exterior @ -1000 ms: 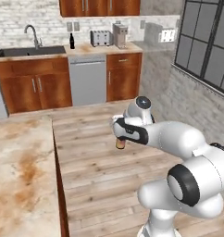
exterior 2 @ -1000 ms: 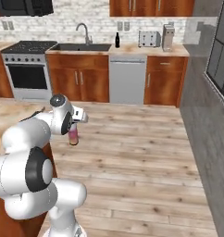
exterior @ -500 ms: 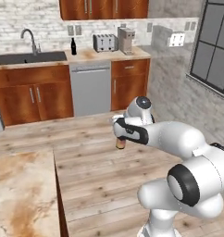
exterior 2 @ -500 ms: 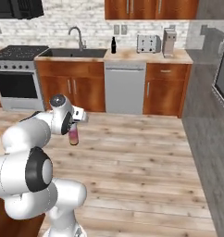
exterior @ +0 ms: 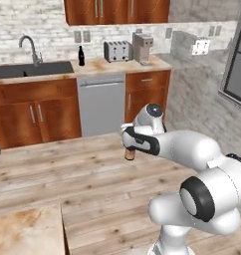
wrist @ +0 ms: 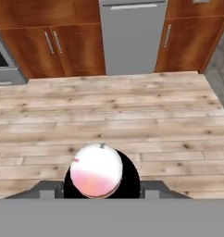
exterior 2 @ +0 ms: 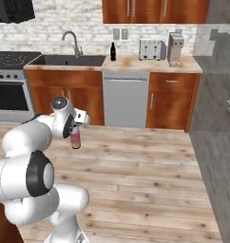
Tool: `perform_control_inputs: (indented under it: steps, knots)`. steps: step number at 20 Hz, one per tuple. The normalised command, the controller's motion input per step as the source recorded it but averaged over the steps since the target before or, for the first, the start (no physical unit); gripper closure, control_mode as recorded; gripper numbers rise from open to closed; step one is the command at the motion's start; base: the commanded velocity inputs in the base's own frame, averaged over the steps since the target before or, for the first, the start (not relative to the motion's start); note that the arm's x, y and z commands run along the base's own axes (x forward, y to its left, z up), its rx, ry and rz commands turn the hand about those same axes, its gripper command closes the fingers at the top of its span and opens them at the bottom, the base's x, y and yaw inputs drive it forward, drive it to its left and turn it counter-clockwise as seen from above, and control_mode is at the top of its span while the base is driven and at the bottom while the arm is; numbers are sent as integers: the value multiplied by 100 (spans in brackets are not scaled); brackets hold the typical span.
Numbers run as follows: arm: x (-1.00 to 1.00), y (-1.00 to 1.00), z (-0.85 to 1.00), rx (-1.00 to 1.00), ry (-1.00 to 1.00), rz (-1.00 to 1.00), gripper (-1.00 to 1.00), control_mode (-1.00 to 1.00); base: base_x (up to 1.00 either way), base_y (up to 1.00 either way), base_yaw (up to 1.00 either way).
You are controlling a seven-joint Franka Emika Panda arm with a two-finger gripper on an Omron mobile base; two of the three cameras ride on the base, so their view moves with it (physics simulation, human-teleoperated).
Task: Place the large bottle from the dining counter next to the other large bottle outside the sink, and place the small bottle from the dining counter next to the other small bottle inside the sink.
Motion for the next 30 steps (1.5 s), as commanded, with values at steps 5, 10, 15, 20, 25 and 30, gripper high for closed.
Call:
perform_control_inputs:
  steps: [5,10,15,20,25,30]
  knots:
    - [0,0,0,0,0,0,100,100,87,22,-2]
    - [0,0,0,0,0,0,100,100,91,22,-2]
    - [0,0,0,0,0,0,100,100,85,25,-3]
    - [0,0,0,0,0,0,100,100,76,31,-3]
    - [0,0,0,0,0,0,100,100,69,51,-1]
    - [0,0,0,0,0,0,100,100,55,67,0]
